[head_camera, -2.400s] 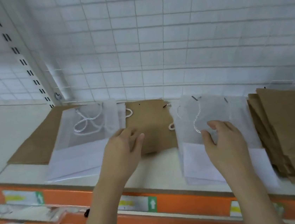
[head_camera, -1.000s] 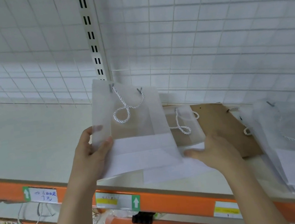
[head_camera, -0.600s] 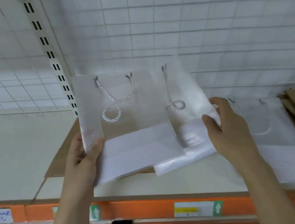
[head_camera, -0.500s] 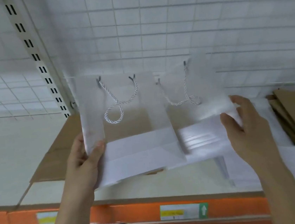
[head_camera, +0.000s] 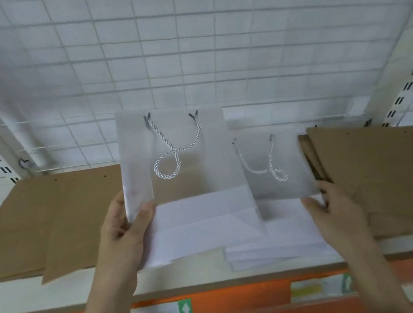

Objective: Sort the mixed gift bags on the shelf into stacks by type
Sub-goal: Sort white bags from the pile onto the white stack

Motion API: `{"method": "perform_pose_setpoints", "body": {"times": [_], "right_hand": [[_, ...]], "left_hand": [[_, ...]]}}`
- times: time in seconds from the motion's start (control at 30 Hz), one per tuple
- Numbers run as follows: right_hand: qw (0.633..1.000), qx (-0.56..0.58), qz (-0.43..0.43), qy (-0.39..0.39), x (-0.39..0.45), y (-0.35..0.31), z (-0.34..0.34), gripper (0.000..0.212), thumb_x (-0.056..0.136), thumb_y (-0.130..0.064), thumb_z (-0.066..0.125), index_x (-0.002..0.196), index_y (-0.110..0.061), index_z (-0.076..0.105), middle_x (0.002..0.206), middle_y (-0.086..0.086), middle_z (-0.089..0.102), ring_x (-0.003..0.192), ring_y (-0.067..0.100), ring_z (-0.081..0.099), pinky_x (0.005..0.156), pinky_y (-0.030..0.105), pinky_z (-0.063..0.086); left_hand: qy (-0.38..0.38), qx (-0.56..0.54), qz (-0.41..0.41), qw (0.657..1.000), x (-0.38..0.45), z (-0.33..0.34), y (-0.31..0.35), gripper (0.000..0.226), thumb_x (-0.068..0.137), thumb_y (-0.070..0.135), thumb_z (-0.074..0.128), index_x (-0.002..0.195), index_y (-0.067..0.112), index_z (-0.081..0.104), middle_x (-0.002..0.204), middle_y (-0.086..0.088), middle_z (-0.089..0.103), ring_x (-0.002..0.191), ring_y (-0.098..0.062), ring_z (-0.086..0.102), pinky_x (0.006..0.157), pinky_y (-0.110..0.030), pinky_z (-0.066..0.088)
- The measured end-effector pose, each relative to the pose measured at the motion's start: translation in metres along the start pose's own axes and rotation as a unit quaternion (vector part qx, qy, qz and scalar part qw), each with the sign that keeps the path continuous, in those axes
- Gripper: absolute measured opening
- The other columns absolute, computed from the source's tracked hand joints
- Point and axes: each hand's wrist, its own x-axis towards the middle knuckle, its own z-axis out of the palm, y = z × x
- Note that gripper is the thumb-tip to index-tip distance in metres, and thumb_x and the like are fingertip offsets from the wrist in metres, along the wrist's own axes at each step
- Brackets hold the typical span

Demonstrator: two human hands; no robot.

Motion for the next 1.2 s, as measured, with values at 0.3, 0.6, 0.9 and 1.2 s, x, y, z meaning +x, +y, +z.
{"method": "perform_pose_setpoints", "body": {"times": [0.3,0.6,0.9,1.2], "right_hand": [[0.996,-0.078,-0.053,0.0,0.016,0.006,-0.019,0.034,0.096,-0.015,0.044,0.128,-0.008,0.051,0.125,0.013,0.049,0.105,0.023,0.05,0.085,0.024,0.038],[0.99,-0.028,-0.121,0.067,0.023,0.026,-0.039,0.024,0.093,-0.014,0.051,0.114,-0.011,0.062,0.102,0.004,0.062,0.08,0.007,0.049,0.066,0.001,0.034],[0.98,-0.014,-0.189,0.064,0.019,0.003,-0.01,0.019,0.088,-0.006,0.057,0.103,-0.009,0.067,0.09,0.003,0.067,0.075,0.008,0.052,0.067,0.005,0.035],[0.97,0.035,-0.239,-0.034,0.0,-0.067,0.056,0.017,0.09,-0.01,0.054,0.101,-0.012,0.066,0.094,0.001,0.065,0.081,0.013,0.058,0.077,0.026,0.047]], "left_hand": [[-0.007,0.022,-0.003,1.0,-0.007,0.06,-0.015,0.027,0.088,0.008,0.058,0.109,0.023,0.058,0.091,-0.003,0.069,0.075,-0.019,0.063,0.07,-0.032,0.053],[0.047,0.318,0.137,0.937,-0.01,0.135,-0.042,0.035,0.082,0.009,0.066,0.116,0.007,0.057,0.095,-0.006,0.063,0.082,-0.017,0.059,0.073,-0.02,0.037],[-0.021,0.441,0.204,0.874,-0.003,0.118,-0.06,0.025,0.076,0.015,0.074,0.098,0.005,0.066,0.098,-0.011,0.064,0.096,-0.033,0.055,0.084,-0.022,0.031],[0.075,0.468,0.161,0.866,0.018,-0.012,-0.022,0.006,0.081,0.016,0.069,0.083,0.012,0.066,0.075,-0.005,0.068,0.075,-0.026,0.064,0.067,-0.032,0.05]]}}
